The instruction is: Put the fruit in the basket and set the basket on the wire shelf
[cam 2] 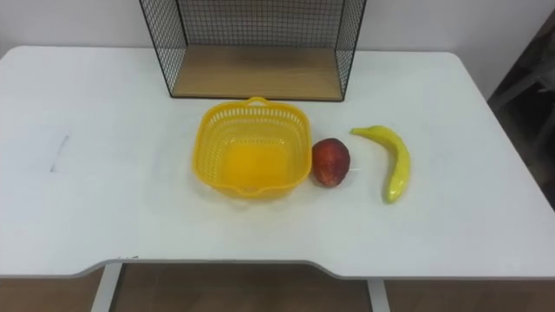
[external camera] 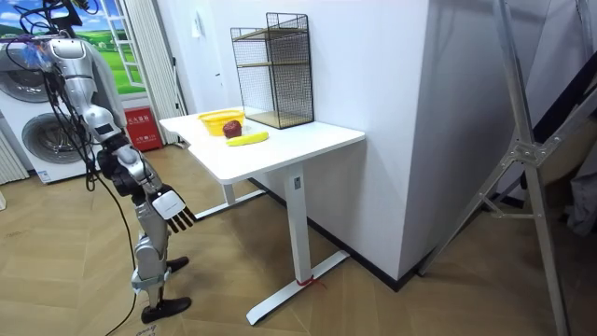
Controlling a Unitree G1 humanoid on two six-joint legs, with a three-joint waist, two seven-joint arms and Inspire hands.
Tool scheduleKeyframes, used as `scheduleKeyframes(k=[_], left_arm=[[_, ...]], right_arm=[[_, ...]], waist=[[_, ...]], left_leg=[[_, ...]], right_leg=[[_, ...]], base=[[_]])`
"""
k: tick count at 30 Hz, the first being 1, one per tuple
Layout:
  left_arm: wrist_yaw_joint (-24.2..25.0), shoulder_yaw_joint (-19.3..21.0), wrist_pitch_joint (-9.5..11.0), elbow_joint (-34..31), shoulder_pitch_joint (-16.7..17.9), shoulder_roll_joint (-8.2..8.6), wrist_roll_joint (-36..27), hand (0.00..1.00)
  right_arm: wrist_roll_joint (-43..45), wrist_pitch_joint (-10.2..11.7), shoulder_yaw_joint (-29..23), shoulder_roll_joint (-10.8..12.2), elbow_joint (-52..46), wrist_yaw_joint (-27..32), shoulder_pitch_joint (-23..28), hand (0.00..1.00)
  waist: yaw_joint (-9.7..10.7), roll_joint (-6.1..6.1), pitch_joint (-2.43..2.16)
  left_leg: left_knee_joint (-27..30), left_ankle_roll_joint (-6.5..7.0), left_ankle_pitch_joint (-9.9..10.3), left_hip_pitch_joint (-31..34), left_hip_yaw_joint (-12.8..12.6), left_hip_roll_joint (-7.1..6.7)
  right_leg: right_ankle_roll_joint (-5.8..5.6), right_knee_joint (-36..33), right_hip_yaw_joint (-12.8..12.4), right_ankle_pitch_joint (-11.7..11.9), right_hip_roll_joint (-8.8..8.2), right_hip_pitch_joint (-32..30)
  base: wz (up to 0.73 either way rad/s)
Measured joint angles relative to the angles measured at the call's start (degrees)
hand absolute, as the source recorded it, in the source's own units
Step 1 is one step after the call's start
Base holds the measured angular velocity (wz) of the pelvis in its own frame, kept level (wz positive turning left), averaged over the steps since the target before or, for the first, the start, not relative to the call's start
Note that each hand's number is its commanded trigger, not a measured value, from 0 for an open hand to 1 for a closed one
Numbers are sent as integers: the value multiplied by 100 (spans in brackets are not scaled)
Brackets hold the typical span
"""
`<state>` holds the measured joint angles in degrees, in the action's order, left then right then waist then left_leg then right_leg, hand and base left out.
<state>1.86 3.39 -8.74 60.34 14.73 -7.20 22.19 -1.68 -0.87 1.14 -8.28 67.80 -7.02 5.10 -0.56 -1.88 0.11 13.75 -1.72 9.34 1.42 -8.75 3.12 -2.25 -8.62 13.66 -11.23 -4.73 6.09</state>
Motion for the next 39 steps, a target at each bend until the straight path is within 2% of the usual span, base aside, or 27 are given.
scheduleKeyframes(k=[4, 10, 11, 13, 15, 19, 22, 25, 27, 30, 34, 36, 37, 39], left_arm=[[-15, 32, -8, 0, 14, -1, -2, 0], [-43, 35, -5, 11, 13, 15, -14, 0], [-58, 71, 7, 56, 4, 17, -8, 0], [-112, 158, 63, 108, -1, 37, -6, 0], [-137, 434, 148, 146, 8, 87, -16, 0], [-173, 569, 166, 133, 58, 92, -21, 0], [-280, 810, 187, 115, 107, 107, -16, 0], [-530, 1029, 323, 121, 103, 109, -17, 0], [-637, 1205, 388, 59, 132, 99, -168, 0], [-785, 1246, 412, -118, 220, 76, -256, 0], [-906, 1257, 428, -151, 250, 35, -255, 0], [-932, 1275, 463, -151, 263, 11, -319, 0], [-934, 1275, 475, -151, 263, 3, -319, 0], [-998, 1270, 528, -196, 293, -1, -320, 0]], right_arm=[[-145, -25, 14, 0, 42, 66, -7, 0], [-1129, -47, 11, 37, 158, 394, 67, 0], [-1402, -49, -28, 55, 267, 467, 61, 0], [-1702, -54, -189, 66, 409, 535, 63, 0], [-2192, -55, -491, 71, 598, 613, 86, 0], [-3053, -88, -975, 69, 650, 885, 200, 0], [-3878, -153, -1546, 67, 648, 1165, 243, 0], [-4840, -157, -2161, 69, 572, 1515, 242, 0], [-5652, -153, -2770, 60, 385, 1849, 234, 0], [-6440, -62, -3239, -11, 34, 2318, 225, 0], [-6555, 86, -3752, -85, -517, 3007, 165, 0], [-6455, 280, -3959, -110, -1135, 3586, 149, 0], [-6335, 303, -3990, -111, -1361, 3773, 149, 0], [-5598, 501, -3999, -110, -2388, 4473, 141, 0]], waist=[[-9, 20, -5], [3, 54, 1], [17, 53, 14], [28, 74, 13], [49, 111, 14], [159, 121, 11], [257, 90, -5], [351, 105, -4], [449, 87, -12], [504, 85, -20], [562, 59, -28], [595, 46, -28], [599, 44, -29], [620, 48, -27]], left_leg=[[-4, 0, 0, -4, 0, 0], [-19, -3, 5, -54, 16, -4], [-30, -4, 6, -98, 28, -9], [-22, -8, 21, -126, 21, -9], [-22, -8, 21, -125, 5, -7], [-27, -8, 21, -119, 11, -9], [-27, -8, 21, -123, 5, -12], [-15, -8, 21, -129, 1, -15], [-26, -7, 21, -175, -14, -23], [-34, -3, 23, -220, -59, -26], [-36, -1, 23, -227, -63, -29], [-41, -1, 23, -210, -67, -27], [-48, 0, 23, -207, -73, -27], [-67, 2, 21, -177, -130, -29]], right_leg=[[0, 3, -19, 0, 0, 0], [-1, 2, -17, -1, 1, 40], [-4, 5, -24, -3, 1, 85], [-9, 4, -28, -13, 1, 120], [-8, 35, -26, -14, 1, 113], [-8, 45, -13, -15, 2, 117], [-9, 47, -21, -16, 1, 122], [-10, -1, -12, -18, -5, 121], [-19, -20, -48, -49, -19, 123], [-30, -53, -80, -61, -29, 127], [-35, -114, -92, -79, -38, 97], [-36, -126, -101, -81, -40, 56], [-37, -134, -109, -82, -41, 43], [-38, -175, -183, -81, -42, -39]], base=[[0], [0], [0], [0], [0], [0], [0], [0], [-5], [-9], [-1], [-2], [-8], [-13]])
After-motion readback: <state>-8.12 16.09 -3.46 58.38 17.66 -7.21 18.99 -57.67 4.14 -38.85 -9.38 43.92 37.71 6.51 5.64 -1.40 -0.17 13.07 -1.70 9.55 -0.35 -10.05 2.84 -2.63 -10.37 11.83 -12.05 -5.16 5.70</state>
